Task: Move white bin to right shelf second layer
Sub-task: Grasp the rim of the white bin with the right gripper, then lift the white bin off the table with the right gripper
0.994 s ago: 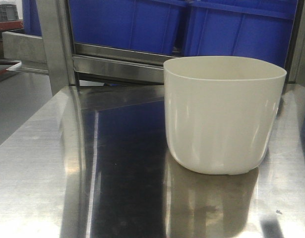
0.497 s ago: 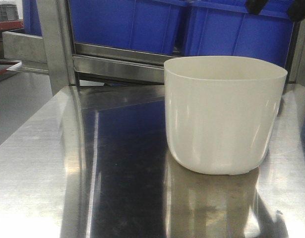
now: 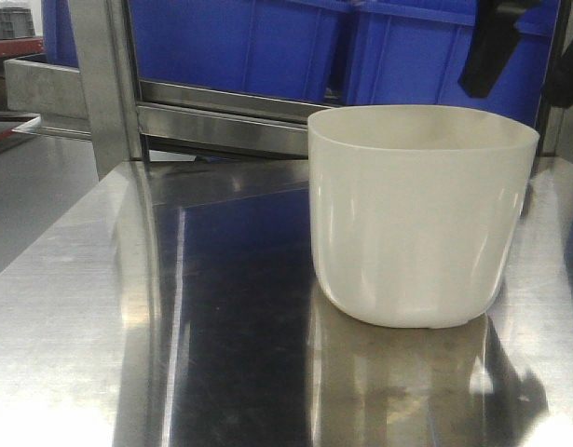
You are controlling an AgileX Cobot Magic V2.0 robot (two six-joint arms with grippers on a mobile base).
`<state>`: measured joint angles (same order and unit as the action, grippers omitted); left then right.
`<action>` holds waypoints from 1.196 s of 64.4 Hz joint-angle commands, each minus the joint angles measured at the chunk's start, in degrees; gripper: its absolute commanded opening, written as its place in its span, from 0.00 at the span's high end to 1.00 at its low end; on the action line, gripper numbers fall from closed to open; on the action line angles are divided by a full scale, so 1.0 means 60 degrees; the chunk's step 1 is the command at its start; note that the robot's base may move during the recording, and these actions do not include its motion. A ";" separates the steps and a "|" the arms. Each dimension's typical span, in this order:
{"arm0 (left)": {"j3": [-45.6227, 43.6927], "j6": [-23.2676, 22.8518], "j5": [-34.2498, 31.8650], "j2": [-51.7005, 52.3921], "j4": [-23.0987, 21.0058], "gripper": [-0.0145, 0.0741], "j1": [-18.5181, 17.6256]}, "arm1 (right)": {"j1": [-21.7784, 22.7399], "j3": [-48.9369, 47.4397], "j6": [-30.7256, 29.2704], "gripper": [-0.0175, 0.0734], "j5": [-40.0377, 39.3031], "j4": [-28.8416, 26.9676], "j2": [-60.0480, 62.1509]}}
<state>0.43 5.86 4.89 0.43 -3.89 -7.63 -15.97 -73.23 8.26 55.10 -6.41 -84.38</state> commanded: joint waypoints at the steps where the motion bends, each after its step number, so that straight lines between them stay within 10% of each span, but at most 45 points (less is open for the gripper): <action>1: 0.0351 -0.0025 -0.0815 0.0133 -0.0058 0.74 -0.0026 | -0.0093 -0.0342 -0.0027 0.20 -0.0269 -0.0020 0.0117; 46: 0.0351 -0.0025 -0.0815 0.0133 -0.0058 0.74 -0.0026 | -0.0218 -0.0342 -0.0027 0.21 -0.0057 0.0049 -0.1529; 55: 0.0351 -0.0025 -0.0815 0.0133 -0.0058 0.74 -0.0026 | -0.0218 -0.0342 -0.0027 0.39 -0.0077 0.0049 -0.1592; 63: 0.0351 -0.0025 -0.0815 0.0133 -0.0058 0.74 -0.0026 | -0.0218 -0.0437 -0.0027 0.76 -0.0065 0.0074 -0.1516; 77: 0.0351 -0.0025 -0.0815 0.0133 -0.0058 0.74 -0.0026 | -0.0218 -0.0437 -0.0027 0.75 -0.0732 0.0450 -0.0579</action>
<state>0.43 5.86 4.89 0.43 -3.89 -7.63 -17.39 -73.77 8.37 54.11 -4.55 -93.58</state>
